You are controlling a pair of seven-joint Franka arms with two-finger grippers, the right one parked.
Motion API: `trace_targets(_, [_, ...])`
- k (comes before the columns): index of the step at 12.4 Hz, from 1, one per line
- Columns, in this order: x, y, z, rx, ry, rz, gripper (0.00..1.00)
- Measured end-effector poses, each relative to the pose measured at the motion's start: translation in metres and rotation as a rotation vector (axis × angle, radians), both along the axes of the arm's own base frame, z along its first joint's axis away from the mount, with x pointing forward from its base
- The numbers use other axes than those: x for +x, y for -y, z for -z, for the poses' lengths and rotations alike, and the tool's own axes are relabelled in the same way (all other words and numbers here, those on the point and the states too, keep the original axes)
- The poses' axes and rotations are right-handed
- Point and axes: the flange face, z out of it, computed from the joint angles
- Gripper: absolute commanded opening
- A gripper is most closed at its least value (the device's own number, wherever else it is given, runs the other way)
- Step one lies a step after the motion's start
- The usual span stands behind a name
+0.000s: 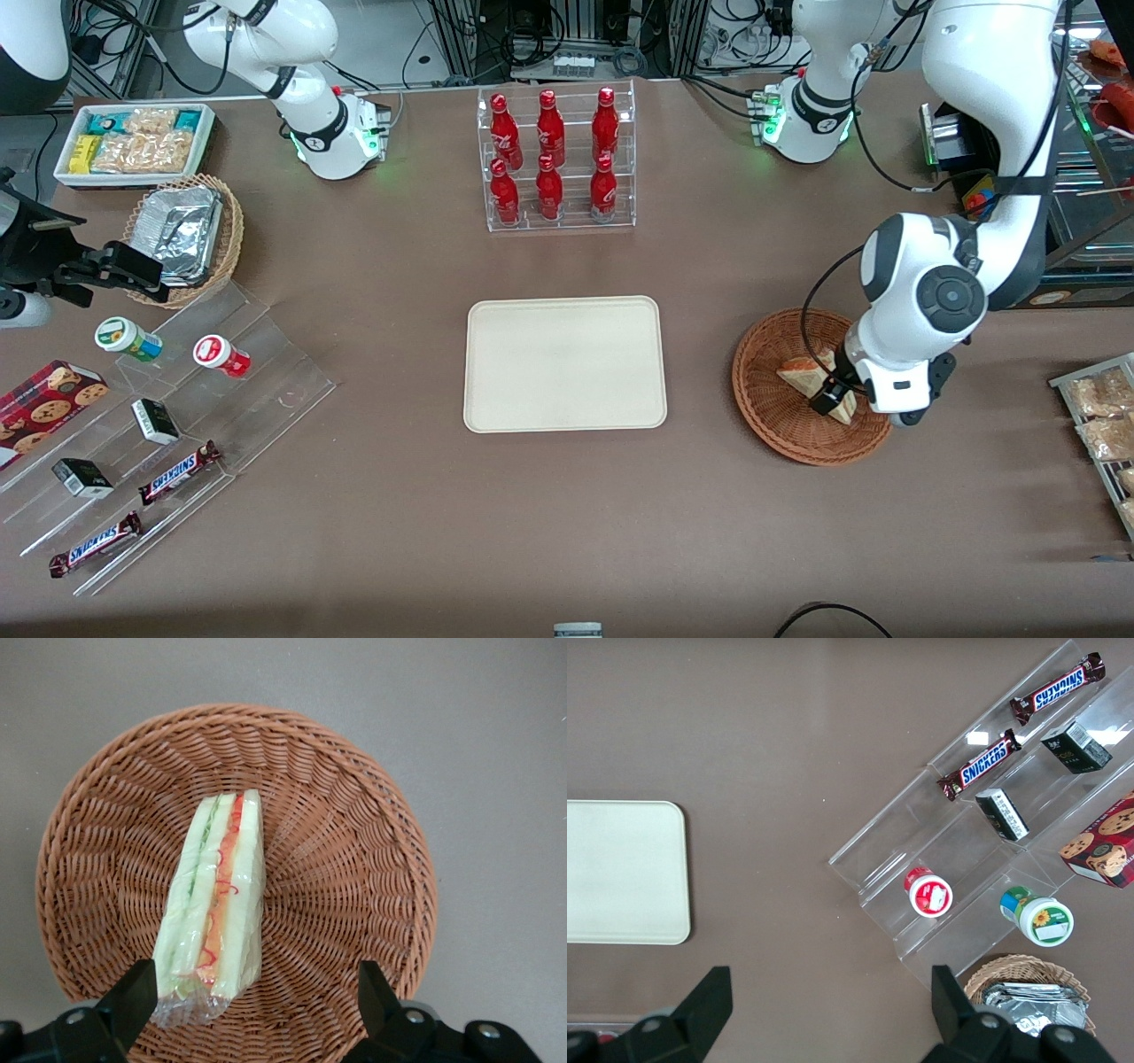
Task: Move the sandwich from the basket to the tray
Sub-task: 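Lower the left gripper and close it on the wrapped sandwich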
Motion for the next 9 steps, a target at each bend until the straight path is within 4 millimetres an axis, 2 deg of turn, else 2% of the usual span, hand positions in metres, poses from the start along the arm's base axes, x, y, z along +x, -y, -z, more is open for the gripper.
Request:
trace_targets(5, [-0.016,-0.005,0.030,0.049,-0.035,0.030,1.00])
trace_targets(9, [-0.029,-0.007,0.053,0.033,0.005,0.038,1.00])
